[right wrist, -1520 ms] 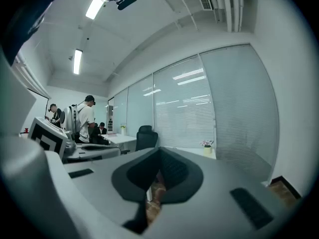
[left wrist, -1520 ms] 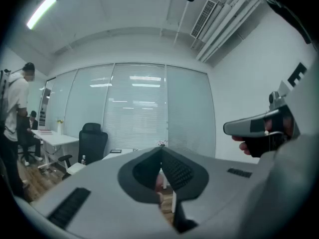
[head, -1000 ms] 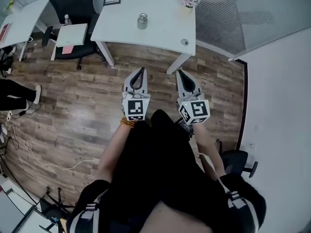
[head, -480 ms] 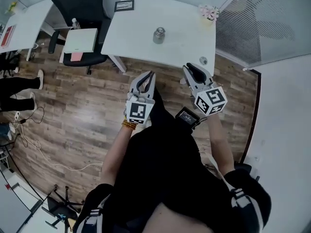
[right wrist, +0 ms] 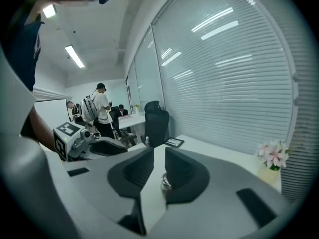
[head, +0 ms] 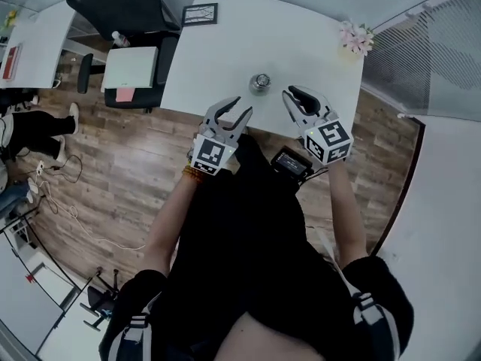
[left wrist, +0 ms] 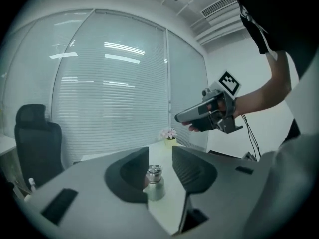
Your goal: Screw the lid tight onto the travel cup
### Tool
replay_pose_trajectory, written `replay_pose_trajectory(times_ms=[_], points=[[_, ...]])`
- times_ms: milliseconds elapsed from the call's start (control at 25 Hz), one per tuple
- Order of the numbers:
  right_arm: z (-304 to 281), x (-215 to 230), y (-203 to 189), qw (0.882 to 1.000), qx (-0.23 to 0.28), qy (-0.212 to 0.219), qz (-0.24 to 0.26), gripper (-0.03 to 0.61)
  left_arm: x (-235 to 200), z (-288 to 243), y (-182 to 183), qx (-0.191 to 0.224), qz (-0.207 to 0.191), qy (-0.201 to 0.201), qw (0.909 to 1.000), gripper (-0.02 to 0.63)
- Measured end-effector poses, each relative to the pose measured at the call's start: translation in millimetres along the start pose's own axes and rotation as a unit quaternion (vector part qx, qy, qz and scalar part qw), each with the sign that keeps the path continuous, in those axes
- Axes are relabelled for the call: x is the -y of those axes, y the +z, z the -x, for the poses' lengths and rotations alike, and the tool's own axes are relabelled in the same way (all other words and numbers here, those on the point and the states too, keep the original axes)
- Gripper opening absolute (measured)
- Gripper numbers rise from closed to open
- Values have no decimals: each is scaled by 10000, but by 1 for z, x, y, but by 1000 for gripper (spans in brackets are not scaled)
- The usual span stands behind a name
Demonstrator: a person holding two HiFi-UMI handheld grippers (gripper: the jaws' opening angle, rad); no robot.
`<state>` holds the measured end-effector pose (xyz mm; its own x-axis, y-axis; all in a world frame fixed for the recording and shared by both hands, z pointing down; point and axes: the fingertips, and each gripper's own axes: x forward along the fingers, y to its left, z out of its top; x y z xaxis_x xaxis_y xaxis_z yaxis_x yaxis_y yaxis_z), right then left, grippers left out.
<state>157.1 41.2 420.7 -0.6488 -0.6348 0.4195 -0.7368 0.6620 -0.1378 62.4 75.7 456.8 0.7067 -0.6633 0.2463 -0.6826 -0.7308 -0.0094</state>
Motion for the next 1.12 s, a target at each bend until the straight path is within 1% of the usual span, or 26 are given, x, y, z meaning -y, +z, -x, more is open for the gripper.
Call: replay_pose_trajectory(times_ms=[80, 160, 200, 240, 320, 400, 480, 600, 720, 840, 960, 1040, 1120], points=[[-28, 17, -5, 9998, -174, 139, 1, 71, -16, -19, -19, -238, -85, -20, 9997, 169], [-47, 23, -16, 9979, -490, 425, 7, 81, -22, -33, -41, -540, -119, -53, 9985, 206], [-53, 24, -23, 9957, -695, 607, 50, 85, -22, -39, -51, -669, -88, -137, 9976, 233], [-60, 24, -30, 9928, -909, 770, 149, 105, -21, -46, -60, -766, -34, -273, 9967, 270], [-74, 26, -40, 9853, -1302, 982, 512, 135, -21, -65, -75, -909, 59, -583, 9941, 327], [-90, 28, -49, 9774, -1601, 1084, 860, 159, -24, -83, -93, -1103, 19, -751, 9910, 357], [-102, 26, -56, 9720, -1800, 1145, 986, 167, -26, -100, -113, -1332, -183, -806, 9876, 365], [-116, 18, -64, 9642, -2124, 1217, 1019, 178, -30, -122, -132, -1562, -513, -766, 9834, 364], [-129, 16, -81, 9551, -2527, 1119, 1069, 218, -28, -138, -145, -1720, -466, -972, 9792, 365], [-138, 18, -96, 9501, -2763, 979, 1070, 219, -23, -149, -155, -1765, -339, -1282, 9753, 364], [-141, 15, -110, 9444, -2984, 972, 983, 221, -20, -153, -162, -1769, -158, -1500, 9726, 363], [-143, 16, -115, 9406, -3112, 897, 1015, 226, -18, -153, -168, -1873, -184, -1642, 9683, 360], [-145, 19, -117, 9390, -3171, 801, 1068, 230, -16, -150, -177, -2027, -334, -1763, 9627, 359]])
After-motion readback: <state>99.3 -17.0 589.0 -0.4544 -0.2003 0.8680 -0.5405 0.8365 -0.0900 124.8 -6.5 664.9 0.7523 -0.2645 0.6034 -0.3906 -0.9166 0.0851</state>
